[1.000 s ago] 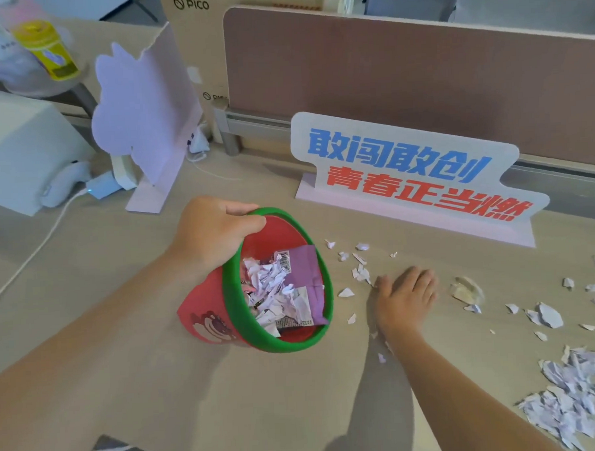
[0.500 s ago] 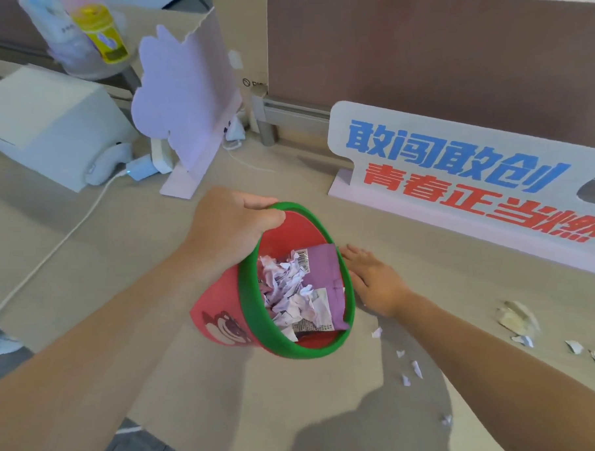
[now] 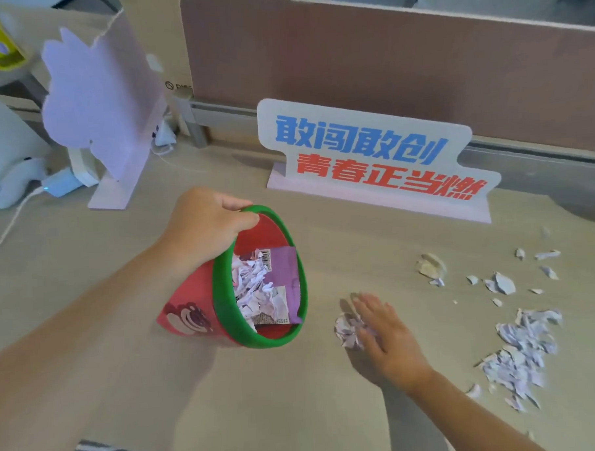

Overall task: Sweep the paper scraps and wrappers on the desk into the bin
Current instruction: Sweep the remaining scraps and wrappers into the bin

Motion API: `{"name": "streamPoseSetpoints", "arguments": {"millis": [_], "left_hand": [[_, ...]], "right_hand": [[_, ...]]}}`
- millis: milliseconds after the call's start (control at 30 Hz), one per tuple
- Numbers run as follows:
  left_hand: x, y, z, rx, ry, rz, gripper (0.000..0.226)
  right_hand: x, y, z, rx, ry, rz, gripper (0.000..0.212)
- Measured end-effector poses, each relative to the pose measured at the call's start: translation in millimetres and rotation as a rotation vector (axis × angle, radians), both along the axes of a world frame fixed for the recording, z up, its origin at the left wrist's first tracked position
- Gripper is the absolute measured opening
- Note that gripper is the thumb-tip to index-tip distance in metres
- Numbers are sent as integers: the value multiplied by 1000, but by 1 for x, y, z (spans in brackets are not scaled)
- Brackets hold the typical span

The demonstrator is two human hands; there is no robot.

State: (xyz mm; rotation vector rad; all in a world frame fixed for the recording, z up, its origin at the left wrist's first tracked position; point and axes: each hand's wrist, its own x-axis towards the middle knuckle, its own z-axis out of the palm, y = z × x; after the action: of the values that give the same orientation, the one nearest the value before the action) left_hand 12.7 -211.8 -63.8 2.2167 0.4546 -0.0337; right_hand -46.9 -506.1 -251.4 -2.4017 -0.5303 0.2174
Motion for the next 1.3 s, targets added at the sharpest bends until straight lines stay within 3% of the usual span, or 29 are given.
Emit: {"name": "streamPoseSetpoints", "arguments": {"millis": [100,167,333,500,600,833,1033,1100,1200,1300], "left_hand": [[5,-2,-1,11,-10,-44,28],[7,-4,-3,15,-6,-80,28],[4,-2,-6,22,-28,-160,27],[0,8,-5,34,-39,-194,29],[1,17,-4,25,-42,-186,29],[-4,28,-3,15,-53,-181,29],[-5,32,-3,-25,-55,-150,26],[-5,32,-3,-36,-56,-142,26],[-5,30,-2,-50,-55,-139,26],[-6,31,-2,-39,-55,-141,26]], "right_hand": [[-26,4,2,-9,59,-697,54],[-40,17,-6,-60,107,-866,48],[-28,71,-18,-91,110,-828,51],[-17,94,-21,-134,-47,-737,28],[-11,88,-24,-142,-184,-603,19],[9,54,-23,-257,-318,-189,35],[21,66,-17,-314,-195,-367,47],[27,71,-12,-314,-70,-495,47],[40,88,15,14,163,-808,46],[47,126,67,455,118,-958,47]]}}
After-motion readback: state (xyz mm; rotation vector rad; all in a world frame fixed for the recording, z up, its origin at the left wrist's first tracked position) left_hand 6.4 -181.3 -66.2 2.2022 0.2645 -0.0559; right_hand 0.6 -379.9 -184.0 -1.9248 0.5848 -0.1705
